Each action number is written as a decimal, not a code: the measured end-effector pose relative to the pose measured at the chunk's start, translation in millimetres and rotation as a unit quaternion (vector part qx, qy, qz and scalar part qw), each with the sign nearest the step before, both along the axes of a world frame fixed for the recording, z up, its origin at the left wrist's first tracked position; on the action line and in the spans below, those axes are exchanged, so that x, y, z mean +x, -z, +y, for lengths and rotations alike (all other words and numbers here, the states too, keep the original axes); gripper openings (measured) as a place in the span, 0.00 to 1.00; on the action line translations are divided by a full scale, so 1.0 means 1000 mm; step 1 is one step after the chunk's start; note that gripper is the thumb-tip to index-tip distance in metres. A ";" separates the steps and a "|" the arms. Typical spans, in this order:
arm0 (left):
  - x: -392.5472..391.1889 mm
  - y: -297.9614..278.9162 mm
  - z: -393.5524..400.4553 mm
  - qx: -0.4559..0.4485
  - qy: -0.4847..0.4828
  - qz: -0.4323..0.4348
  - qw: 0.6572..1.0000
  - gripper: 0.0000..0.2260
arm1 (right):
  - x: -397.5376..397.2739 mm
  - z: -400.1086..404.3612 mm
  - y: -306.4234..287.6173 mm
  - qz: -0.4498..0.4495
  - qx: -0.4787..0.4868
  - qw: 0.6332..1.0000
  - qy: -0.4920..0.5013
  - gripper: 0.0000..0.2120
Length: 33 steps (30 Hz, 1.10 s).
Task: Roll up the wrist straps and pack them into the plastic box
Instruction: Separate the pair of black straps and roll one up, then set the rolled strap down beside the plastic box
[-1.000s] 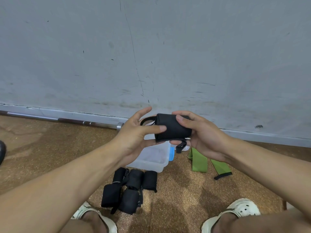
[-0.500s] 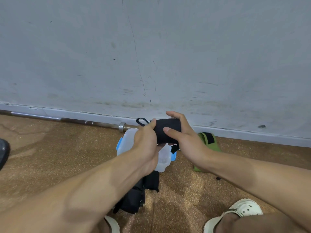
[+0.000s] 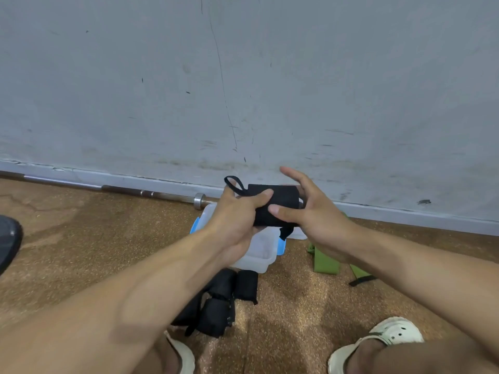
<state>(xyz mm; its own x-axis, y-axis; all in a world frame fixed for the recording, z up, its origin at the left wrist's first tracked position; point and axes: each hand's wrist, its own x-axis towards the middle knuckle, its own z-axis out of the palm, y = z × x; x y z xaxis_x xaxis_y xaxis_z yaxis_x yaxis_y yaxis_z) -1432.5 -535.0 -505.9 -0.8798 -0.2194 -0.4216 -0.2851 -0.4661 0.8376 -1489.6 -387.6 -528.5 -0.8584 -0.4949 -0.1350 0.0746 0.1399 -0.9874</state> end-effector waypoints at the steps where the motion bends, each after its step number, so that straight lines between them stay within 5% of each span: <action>1: 0.001 -0.002 -0.002 0.001 0.012 0.001 1.000 0.24 | -0.002 0.003 0.000 -0.020 0.002 1.000 -0.015 0.39; 3: 0.006 -0.003 -0.002 0.005 0.016 0.000 1.000 0.39 | -0.002 0.006 -0.002 -0.037 0.010 0.999 -0.033 0.41; 6: 0.007 -0.001 0.001 -0.016 0.004 0.009 1.000 0.44 | -0.001 0.007 -0.003 -0.021 0.019 0.999 -0.026 0.43; 9: 0.005 0.000 -0.001 0.001 -0.007 0.011 1.000 0.44 | -0.001 0.005 0.000 -0.032 0.017 0.999 -0.007 0.48; 13: 0.004 0.003 -0.010 0.007 -0.015 0.015 1.000 0.44 | -0.002 -0.001 0.006 -0.155 -0.067 0.985 0.018 0.58; 18: 0.006 0.013 -0.016 -0.041 0.016 -0.032 0.999 0.28 | -0.001 -0.008 0.012 -0.222 -0.102 0.968 0.064 0.50; 21: 0.004 0.024 -0.025 -0.096 0.061 -0.087 0.990 0.49 | -0.009 -0.010 0.017 -0.214 -0.094 0.969 0.076 0.48; 24: 0.006 0.034 -0.033 -0.144 0.122 -0.124 0.974 0.50 | -0.014 -0.011 0.027 -0.194 -0.033 0.979 0.052 0.49; 29: 0.012 0.049 -0.056 -0.426 0.312 -0.157 0.835 0.53 | -0.010 -0.020 0.066 -0.135 0.144 0.980 -0.003 0.53; 33: 0.015 0.056 -0.076 -0.509 0.393 -0.180 0.744 0.52 | -0.003 -0.037 0.123 -0.138 0.214 0.966 -0.043 0.60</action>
<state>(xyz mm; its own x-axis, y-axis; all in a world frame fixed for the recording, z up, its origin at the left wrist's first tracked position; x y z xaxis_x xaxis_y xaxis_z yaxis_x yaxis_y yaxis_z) -1417.1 -610.6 -561.6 -0.7755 -0.0626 -0.6282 -0.4250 0.7877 0.4461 -1493.0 -424.7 -651.1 -0.7189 -0.4116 -0.5601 0.2961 0.5477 -0.7826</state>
